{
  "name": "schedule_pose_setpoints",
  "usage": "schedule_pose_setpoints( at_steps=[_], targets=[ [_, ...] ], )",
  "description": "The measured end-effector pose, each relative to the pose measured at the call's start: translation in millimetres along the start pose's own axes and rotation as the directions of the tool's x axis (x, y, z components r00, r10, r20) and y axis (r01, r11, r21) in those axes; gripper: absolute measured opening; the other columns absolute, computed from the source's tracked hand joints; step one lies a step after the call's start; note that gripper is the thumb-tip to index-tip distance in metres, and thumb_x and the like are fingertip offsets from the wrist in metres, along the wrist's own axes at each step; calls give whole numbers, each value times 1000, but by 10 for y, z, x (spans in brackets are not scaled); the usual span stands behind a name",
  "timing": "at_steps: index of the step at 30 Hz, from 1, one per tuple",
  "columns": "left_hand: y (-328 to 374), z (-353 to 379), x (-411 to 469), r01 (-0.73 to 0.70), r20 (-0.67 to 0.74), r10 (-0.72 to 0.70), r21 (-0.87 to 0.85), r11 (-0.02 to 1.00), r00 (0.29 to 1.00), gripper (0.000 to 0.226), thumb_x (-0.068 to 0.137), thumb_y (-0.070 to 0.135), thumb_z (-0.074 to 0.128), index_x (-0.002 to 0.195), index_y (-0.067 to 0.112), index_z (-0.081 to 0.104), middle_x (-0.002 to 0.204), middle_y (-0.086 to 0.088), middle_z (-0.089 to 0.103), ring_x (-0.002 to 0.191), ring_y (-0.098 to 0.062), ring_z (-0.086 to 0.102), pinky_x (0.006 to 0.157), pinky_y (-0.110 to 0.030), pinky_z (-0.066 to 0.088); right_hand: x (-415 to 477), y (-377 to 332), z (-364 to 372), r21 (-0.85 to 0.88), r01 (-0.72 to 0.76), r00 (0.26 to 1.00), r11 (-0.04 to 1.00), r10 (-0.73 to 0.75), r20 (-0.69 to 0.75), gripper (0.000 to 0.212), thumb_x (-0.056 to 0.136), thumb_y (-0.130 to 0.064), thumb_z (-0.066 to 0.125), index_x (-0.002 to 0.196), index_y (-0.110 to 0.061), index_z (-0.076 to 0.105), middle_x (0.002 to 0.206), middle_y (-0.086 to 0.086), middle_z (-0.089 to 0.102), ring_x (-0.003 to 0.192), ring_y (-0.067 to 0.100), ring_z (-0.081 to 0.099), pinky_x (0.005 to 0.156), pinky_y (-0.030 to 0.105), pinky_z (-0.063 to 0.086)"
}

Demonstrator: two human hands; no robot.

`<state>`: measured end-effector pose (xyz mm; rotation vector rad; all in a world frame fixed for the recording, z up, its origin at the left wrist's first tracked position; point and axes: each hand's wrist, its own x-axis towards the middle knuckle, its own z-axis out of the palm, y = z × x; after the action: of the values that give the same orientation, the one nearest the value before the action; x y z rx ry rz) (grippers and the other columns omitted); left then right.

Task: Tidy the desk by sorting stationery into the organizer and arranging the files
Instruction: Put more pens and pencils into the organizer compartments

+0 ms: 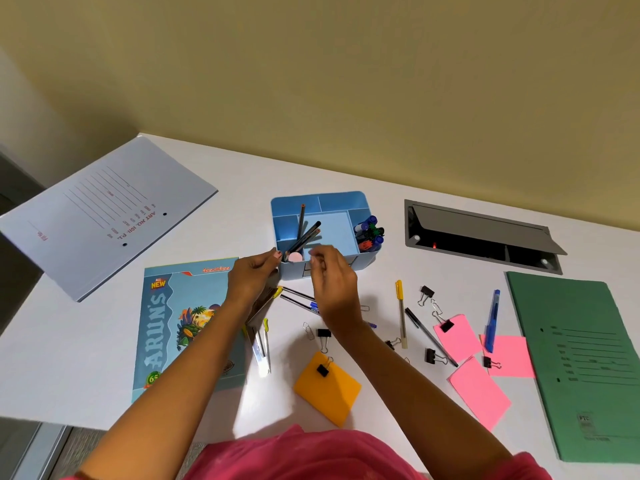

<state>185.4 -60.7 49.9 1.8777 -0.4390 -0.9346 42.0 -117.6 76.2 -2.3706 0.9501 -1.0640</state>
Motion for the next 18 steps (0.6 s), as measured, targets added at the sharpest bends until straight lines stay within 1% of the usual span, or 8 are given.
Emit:
schedule_pose_setpoints(
  at_steps=[1,3,4,7,10,12,14,18],
  targets=[
    [3,-6,6,4,7,-4,-6,1000,1000,34,88,42,61,112,19,71,105,-6,73,98,-20,65,82,-34,53,-99,113,51,-62,83,996,995,-82,27,7,92,2,56,91,5,62,81,13,63,73,17,59,66,20,52],
    [6,-12,10,5,20,-5,-22,1000,1000,35,88,40,62,113,18,71,105,-7,72,96,-20,66,80,-31,53,-310,339,173,-210,227,965,951,-190,182,6,88,2,62,84,5,64,79,14,64,69,22,60,61,28,54],
    [7,-14,9,4,25,-3,-26,1000,1000,35,88,40,62,113,17,70,106,-7,72,96,-21,66,81,-31,52,-402,428,227,-251,253,947,934,-187,262,6,85,-1,66,81,5,66,82,15,66,71,25,61,61,31,54],
    [-7,-23,23,12,36,-11,-25,1000,999,35,88,40,62,114,17,70,107,-7,72,99,-22,65,89,-38,53,-621,611,337,-310,199,912,930,-60,406,18,79,-14,74,85,2,71,91,14,70,79,28,63,66,32,54],
    [-25,-36,40,26,43,-24,-48,999,999,35,86,41,64,112,19,70,109,-7,72,102,-22,66,93,-44,52,-663,583,327,-324,176,888,929,-8,459,18,74,-15,78,77,0,69,78,11,67,68,23,59,57,28,52],
    [-37,-38,44,24,47,-22,-49,998,999,34,86,40,64,113,19,70,108,-7,72,100,-23,66,92,-46,53,-627,544,293,-345,149,893,927,24,449,21,66,-13,80,68,-1,63,63,9,60,56,21,55,49,27,49],
    [-39,-34,41,21,54,-19,-51,998,998,34,87,40,63,113,19,70,108,-6,72,98,-21,67,92,-44,53,-602,559,288,-381,127,884,916,70,463,21,64,-16,77,63,-3,61,56,7,55,51,20,52,46,24,45],
    [-25,-28,33,15,54,-12,-48,999,998,34,88,39,62,114,19,69,104,-3,72,92,-15,66,88,-34,53,-652,747,354,-470,278,838,838,27,545,14,74,-15,71,63,-8,67,57,3,55,53,17,50,49,22,37]
  ],
)
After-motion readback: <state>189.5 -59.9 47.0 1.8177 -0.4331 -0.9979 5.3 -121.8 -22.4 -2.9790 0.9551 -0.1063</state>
